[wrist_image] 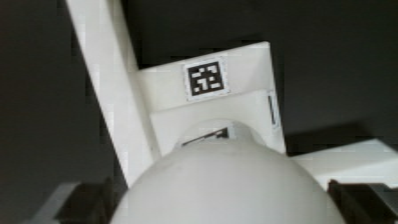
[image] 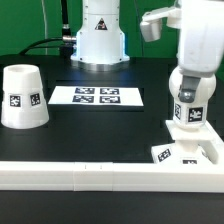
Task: Assemble lamp
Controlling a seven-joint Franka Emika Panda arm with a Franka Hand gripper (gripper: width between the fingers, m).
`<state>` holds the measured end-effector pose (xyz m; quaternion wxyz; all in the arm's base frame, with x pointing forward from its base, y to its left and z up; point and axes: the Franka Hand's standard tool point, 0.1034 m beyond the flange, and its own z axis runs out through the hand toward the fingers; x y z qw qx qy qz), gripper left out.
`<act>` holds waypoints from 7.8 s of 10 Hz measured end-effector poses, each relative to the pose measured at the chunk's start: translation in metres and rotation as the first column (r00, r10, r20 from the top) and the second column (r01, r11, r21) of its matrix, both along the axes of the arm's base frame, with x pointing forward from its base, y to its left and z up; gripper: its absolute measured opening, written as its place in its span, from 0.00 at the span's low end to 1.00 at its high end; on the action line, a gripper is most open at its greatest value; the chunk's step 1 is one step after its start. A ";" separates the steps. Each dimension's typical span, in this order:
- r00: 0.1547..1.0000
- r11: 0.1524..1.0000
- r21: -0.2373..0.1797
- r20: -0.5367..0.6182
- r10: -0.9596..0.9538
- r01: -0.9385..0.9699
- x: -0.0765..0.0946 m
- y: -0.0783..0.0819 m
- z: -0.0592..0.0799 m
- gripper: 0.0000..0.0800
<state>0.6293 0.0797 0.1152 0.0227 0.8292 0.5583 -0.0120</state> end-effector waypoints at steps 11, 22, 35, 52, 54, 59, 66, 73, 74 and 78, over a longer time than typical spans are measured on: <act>0.738 0.738 0.020 0.022 -0.674 0.674 -0.002 0.006 -0.001 0.72; -0.330 -0.331 0.014 -0.040 -0.943 0.944 -0.005 0.013 -0.003 0.72; -0.148 -0.151 0.016 -0.126 -0.981 0.988 0.004 0.015 0.005 0.87; 0.932 0.929 0.079 -0.023 -0.362 0.363 0.005 0.011 0.003 0.87; 0.986 0.985 0.060 -0.002 -0.165 0.165 0.004 0.010 0.001 0.87; 0.966 0.966 -0.005 0.019 0.259 -0.259 0.005 0.012 -0.001 0.87; 0.852 0.851 -0.033 -0.006 0.524 -0.524 0.005 0.011 -0.002 0.71; 0.945 0.944 -0.026 0.008 0.328 -0.328 0.005 0.008 -0.003 0.72; 0.977 0.977 -0.024 0.015 0.214 -0.214 0.004 0.008 -0.003 0.72; 0.959 0.960 -0.009 0.037 -0.280 0.281 0.002 0.013 -0.003 0.72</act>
Offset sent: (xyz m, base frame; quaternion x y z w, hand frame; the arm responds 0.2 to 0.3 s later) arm 0.0018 -0.0014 -0.0053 -0.0235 0.0217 0.1793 0.9833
